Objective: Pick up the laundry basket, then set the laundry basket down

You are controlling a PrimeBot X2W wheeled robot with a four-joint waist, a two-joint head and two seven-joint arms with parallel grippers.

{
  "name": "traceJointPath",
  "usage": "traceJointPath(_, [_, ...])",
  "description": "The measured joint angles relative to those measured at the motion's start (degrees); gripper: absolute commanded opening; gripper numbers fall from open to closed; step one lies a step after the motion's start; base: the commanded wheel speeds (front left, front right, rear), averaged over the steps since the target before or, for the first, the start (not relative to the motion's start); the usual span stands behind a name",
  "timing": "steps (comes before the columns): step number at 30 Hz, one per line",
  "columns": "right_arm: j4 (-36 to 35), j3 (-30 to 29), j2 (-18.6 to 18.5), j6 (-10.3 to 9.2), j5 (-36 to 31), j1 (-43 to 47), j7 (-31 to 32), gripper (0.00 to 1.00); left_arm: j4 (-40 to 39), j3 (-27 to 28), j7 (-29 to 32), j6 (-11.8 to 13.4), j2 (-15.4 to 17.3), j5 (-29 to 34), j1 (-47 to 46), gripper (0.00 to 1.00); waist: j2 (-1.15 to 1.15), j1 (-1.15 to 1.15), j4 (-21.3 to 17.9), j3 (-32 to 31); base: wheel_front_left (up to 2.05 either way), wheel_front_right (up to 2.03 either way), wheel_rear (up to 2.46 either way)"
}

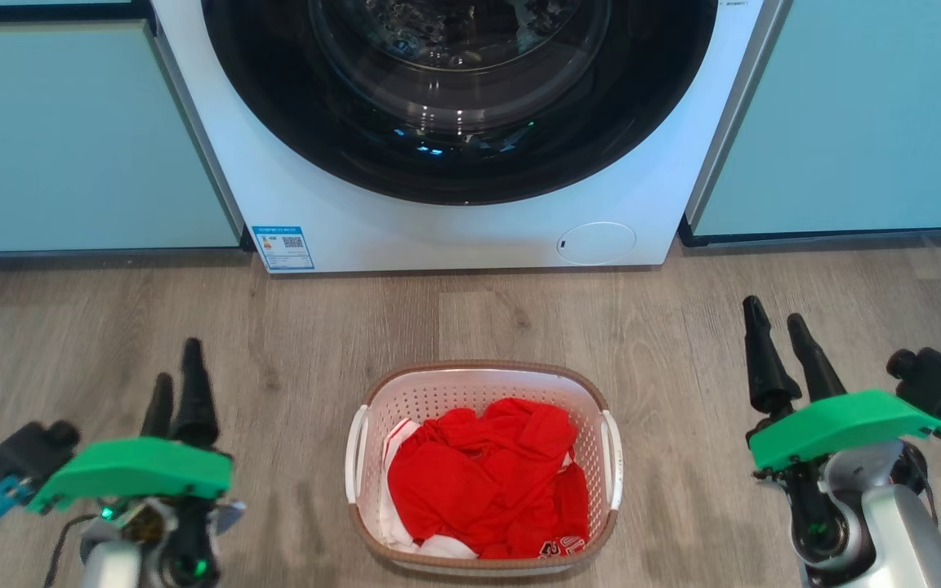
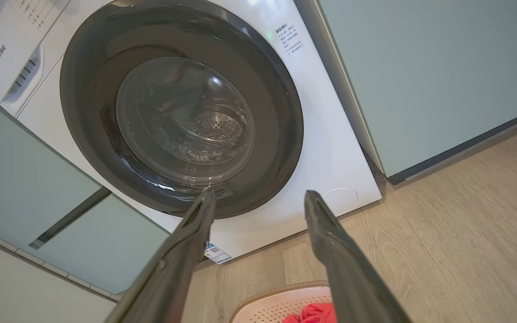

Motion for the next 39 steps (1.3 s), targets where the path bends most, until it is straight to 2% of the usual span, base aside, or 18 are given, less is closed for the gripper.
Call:
traceJointPath(7, [-1.01, 1.38, -0.05, 0.0, -5.99, 0.0, -1.38, 1.0, -0.88, -6.21, -1.07, 5.47, 0.19, 11.32, 0.0, 1.0, 0.0, 0.0, -0.08, 0.01, 0.0, 0.0, 0.0])
traceJointPath(10, [-0.56, 1.9, -0.05, 0.01, -7.47, 0.02, -1.9, 1.0, -0.88, -9.72, -1.52, 7.88, 1.37, 14.67, -0.03, 1.0, 0.0, 0.0, -0.14, -0.03, 0.0, 0.0, 0.0])
traceJointPath(16, [2.3, 3.03, -0.18, 0.01, -10.96, 0.09, -2.86, 1.0, -0.32, -16.55, -2.46, 12.98, 4.25, 19.18, -0.98, 1.0, 0.0, 0.0, -0.26, -0.25, 0.0, 0.0, 0.0])
traceJointPath(22, [6.65, 5.58, -0.19, 0.01, -11.79, 0.27, -3.83, 1.0, 1.09, -21.54, -3.5, 16.0, 5.94, 21.86, -2.52, 1.0, 0.0, 0.0, -0.31, -0.6, 0.0, 0.0, 0.0])
traceJointPath(24, [8.03, 6.27, -0.21, 0.01, -11.28, 0.25, -4.03, 1.0, 1.97, -22.86, -3.81, 15.89, 6.26, 22.01, -2.52, 1.0, 0.0, 0.0, -0.36, -0.73, 0.0, 0.0, 0.0])
traceJointPath(27, [9.87, 7.53, -0.21, 0.01, -11.1, 0.2, -4.42, 1.0, 3.38, -23.94, -4.27, 14.08, 6.34, 22.23, -2.53, 1.0, 0.0, 0.0, -0.44, -0.9, 0.0, 0.0, 0.0])
traceJointPath(28, [10.28, 7.73, -0.22, 0.01, -10.89, 0.15, -4.59, 1.0, 4.02, -24.19, -4.55, 13.0, 6.27, 22.16, -2.54, 1.0, 0.0, 0.0, -0.45, -0.96, 0.0, 0.0, 0.0])
traceJointPath(31, [12.01, 8.53, -0.26, 0.01, -11.62, -0.14, -5.37, 1.0, 7.4, -24.08, -4.95, 7.24, 5.63, 20.03, -2.34, 1.0, 0.0, 0.0, -0.5, -1.23, 0.0, 0.0, 0.0])
traceJointPath(34, [12.87, 9.53, -0.29, 0.01, -13.32, -0.85, -5.7, 1.0, 8.35, -22.82, -5.48, 4.64, 5.1, 22.21, -2.44, 1.0, 0.0, 0.0, -0.52, -1.39, 0.0, 0.0, 0.0])
traceJointPath(39, [13.9, 10.63, -0.35, 0.01, -16.14, -1.16, -6.53, 1.0, 9.65, -21.73, -6.06, 3.21, 4.28, 27.5, -2.46, 1.0, 0.0, 0.0, -0.53, -1.6, 0.0, 0.0, 0.0])
